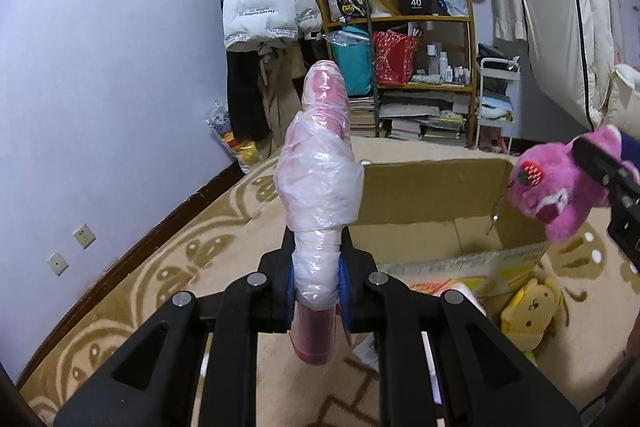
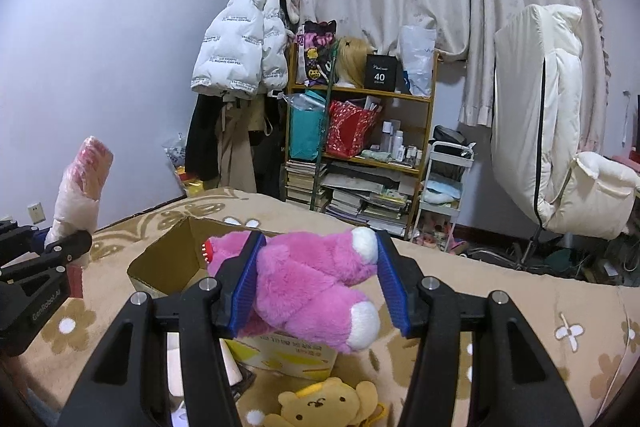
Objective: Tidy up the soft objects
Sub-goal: 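Lift the pink roll with left tool while right tool lifts the plush bear over the box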
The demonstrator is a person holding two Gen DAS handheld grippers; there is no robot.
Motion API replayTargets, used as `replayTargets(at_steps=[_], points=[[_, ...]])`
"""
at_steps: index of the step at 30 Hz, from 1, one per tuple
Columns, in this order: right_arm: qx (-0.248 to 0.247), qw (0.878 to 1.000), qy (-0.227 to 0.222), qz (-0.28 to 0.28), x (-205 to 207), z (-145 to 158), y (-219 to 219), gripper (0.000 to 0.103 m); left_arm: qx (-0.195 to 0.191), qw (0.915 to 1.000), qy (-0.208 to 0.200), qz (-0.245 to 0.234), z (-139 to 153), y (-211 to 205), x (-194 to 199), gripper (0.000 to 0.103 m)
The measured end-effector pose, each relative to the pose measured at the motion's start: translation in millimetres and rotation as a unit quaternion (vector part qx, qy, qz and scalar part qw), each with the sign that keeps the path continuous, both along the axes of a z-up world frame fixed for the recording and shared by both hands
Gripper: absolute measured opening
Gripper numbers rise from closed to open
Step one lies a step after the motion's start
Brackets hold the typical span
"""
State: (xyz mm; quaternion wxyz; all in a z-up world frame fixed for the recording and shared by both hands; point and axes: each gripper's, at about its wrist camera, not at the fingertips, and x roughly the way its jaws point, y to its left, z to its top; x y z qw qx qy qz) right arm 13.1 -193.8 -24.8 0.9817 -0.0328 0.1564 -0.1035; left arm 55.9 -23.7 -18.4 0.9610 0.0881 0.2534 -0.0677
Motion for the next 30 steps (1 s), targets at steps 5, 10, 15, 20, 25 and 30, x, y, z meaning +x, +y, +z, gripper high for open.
replayTargets(at_steps=[5, 10, 15, 20, 25, 30], points=[[0.013, 1.000, -0.001, 0.006, 13.0, -1.1, -5.0, 0.058, -0.005, 0.9999, -0.008, -0.014, 7.7, -8.9, 12.2, 0.016], [0.028, 1.000, -0.002, 0.009, 23.9, -1.8, -12.4, 0.058, -0.003, 0.9994, -0.021, -0.028, 15.5, -19.1, 23.8, 0.016], [0.038, 0.999, 0.004, 0.014, 33.6, -6.3, -17.4, 0.059, -0.004, 0.9991, -0.015, -0.040, 15.1, -26.3, 38.9, 0.016], [0.030, 0.999, 0.014, 0.016, 46.3, -14.5, -20.7, 0.059, -0.013, 0.9989, 0.006, -0.046, 10.3, -26.1, 52.0, 0.016], [0.059, 0.998, 0.030, 0.014, 55.3, -24.6, -36.0, 0.059, -0.044, 0.9955, 0.055, -0.063, 2.8, -24.6, 65.6, 0.016], [0.067, 0.997, 0.039, 0.016, 61.6, -31.8, -44.0, 0.059, -0.063, 0.9923, 0.090, -0.057, -11.8, -23.6, 77.0, 0.016]])
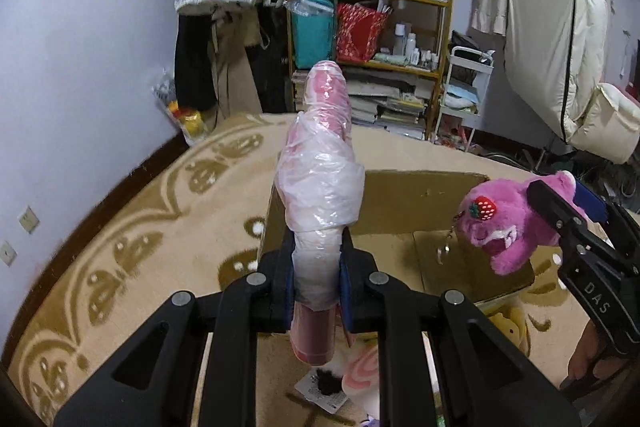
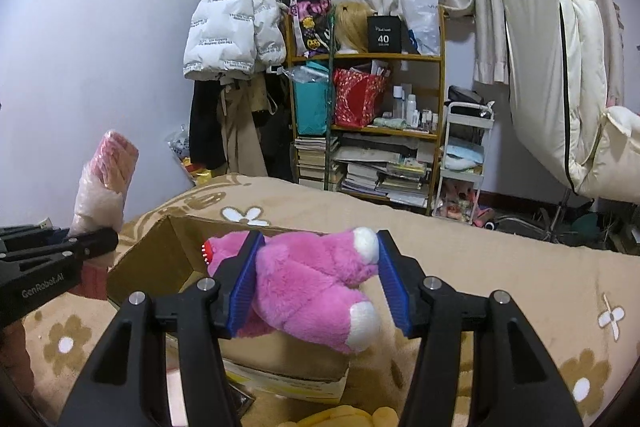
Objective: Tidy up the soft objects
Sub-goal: 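Lift the pink roll with left tool while right tool lifts the plush bear over the box, then lower the pink roll into the box with left tool while right tool drops the plush bear in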
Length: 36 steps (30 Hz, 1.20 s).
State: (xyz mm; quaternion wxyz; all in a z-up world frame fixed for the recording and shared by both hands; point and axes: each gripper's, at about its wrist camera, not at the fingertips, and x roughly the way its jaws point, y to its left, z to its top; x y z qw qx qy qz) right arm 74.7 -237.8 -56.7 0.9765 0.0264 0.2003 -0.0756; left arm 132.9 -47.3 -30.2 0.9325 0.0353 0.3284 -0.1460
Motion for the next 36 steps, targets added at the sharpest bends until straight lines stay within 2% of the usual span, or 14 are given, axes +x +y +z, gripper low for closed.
replayTargets(at_steps=[5, 14, 19, 23, 27, 33, 35, 36], points=[[-0.005, 1.000, 0.007, 0.009, 1.3, -8.3, 1.0, 0.061, -0.011, 0.9995, 0.028, 0.006, -14.6, 0.3, 9.2, 0.016], [-0.015, 0.999, 0.019, 0.027, 5.5, -13.8, 7.8, 0.062, 0.002, 0.9984, 0.053, -0.021, -25.8, -7.8, 19.3, 0.019], [-0.023, 0.999, 0.021, 0.035, 5.8, -15.2, 11.2, 0.065, 0.007, 0.9970, 0.076, -0.011, -33.1, -8.4, 23.5, 0.021], [-0.027, 0.998, 0.027, 0.039, 6.6, -16.4, 12.2, 0.066, 0.043, 0.9967, 0.067, 0.017, -30.1, -7.5, 23.3, 0.023], [-0.024, 0.998, 0.032, 0.042, 7.9, -16.2, 11.3, 0.068, 0.034, 0.9961, 0.077, 0.026, -28.3, 1.2, 25.2, 0.026], [-0.015, 0.999, 0.032, 0.041, 6.2, -15.7, 9.8, 0.070, 0.037, 0.9962, 0.071, 0.036, -22.4, 7.6, 17.8, 0.040], [-0.014, 0.998, 0.030, 0.045, 5.2, -15.3, 10.1, 0.076, 0.037, 0.9964, 0.068, 0.035, -19.3, 8.9, 13.8, 0.044], [-0.015, 0.998, 0.028, 0.046, 3.7, -14.7, 10.7, 0.081, 0.039, 0.9965, 0.065, 0.036, -17.6, 9.3, 11.3, 0.051]])
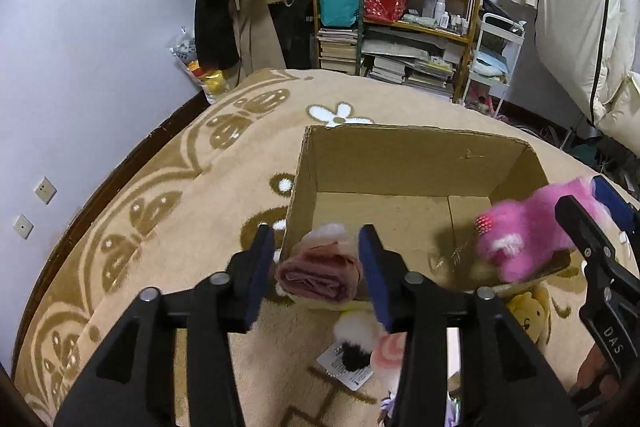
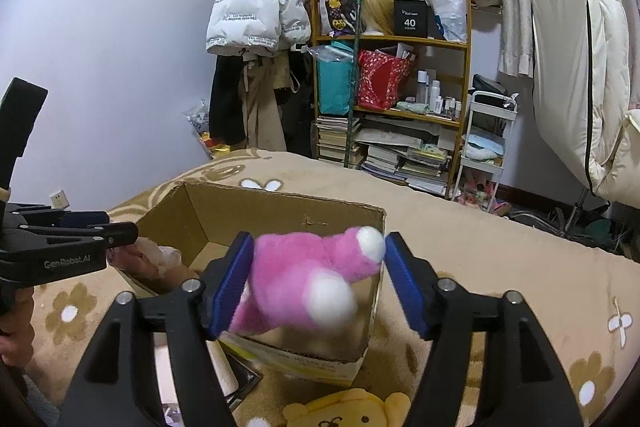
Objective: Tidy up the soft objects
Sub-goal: 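Lower the pink roll into the box with left tool while right tool drops the plush bear in, then move left tool to the white-haired plush doll while right tool approaches the green tissue pack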
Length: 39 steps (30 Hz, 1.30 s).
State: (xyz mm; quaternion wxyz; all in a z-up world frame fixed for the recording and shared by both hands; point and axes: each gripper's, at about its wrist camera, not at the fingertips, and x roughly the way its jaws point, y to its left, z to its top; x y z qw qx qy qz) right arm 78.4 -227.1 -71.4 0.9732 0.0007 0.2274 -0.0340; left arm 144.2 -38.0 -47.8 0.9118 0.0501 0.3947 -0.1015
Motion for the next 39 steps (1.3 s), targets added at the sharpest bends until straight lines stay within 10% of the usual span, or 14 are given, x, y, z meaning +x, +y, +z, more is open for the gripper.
replayTargets(at_steps=[16, 39], points=[[0.026, 0.999, 0.029, 0.000, -49.2, 14.4, 12.1, 0.103, 0.007, 0.9998, -0.018, 0.011, 26.3, 25.3, -48.9, 0.092], [0.106, 0.983, 0.149, -0.002, -84.9, 2.0, -4.6, 0.103, 0.065, 0.9954, 0.017, -0.068, 7.8, 1.6, -122.6, 0.101]])
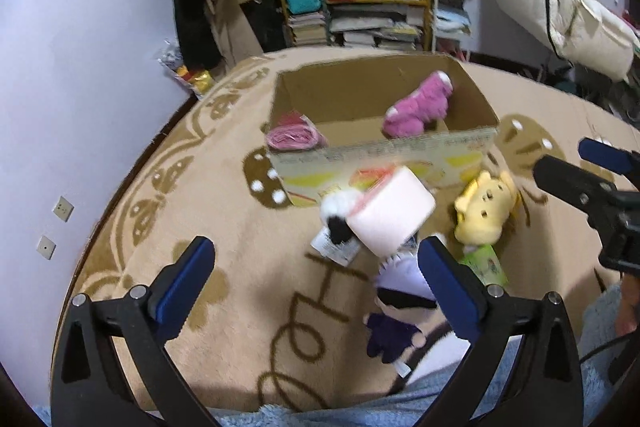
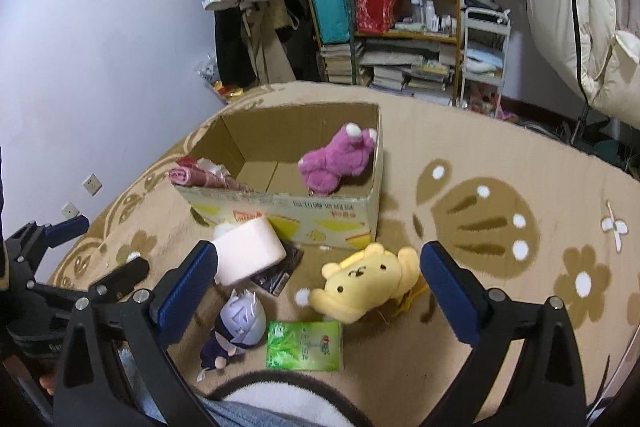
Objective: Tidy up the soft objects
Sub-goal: 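Move left tool to the white-haired plush doll while right tool approaches the green tissue pack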
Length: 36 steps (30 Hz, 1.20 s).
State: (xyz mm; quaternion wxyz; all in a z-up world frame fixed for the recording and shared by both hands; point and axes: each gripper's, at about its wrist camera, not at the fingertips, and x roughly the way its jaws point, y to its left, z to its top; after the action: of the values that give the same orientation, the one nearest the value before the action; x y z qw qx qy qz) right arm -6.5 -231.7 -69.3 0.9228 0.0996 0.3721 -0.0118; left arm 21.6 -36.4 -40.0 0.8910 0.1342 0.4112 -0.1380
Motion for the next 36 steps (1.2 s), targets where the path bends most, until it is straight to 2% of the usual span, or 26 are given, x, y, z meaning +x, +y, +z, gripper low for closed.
replayTargets(at_steps=[9, 20, 27, 36], points=[[0.022, 0.997, 0.068, 0.001, 13.7, -30.1, -4.1, 0.103, 0.015, 0.9983, 0.048, -0.030, -30.7, -21.0, -0.2, 0.101], [0.051, 0.988, 0.145, -0.007, 32.8, -67.2, -10.5, 0.102, 0.010, 0.9928, 0.099, -0.067, -57.9, -45.1, 6.5, 0.101], [0.069, 0.980, 0.188, -0.001, 40.2, -91.6, -10.8, 0.102, 0.020, 0.9884, 0.133, -0.070, -76.8, -52.8, 13.7, 0.101], [0.068, 0.971, 0.227, 0.010, 49.6, -111.6, -3.3, 0.102, 0.041, 0.9823, 0.170, -0.067, -99.4, -59.3, 19.9, 0.101]])
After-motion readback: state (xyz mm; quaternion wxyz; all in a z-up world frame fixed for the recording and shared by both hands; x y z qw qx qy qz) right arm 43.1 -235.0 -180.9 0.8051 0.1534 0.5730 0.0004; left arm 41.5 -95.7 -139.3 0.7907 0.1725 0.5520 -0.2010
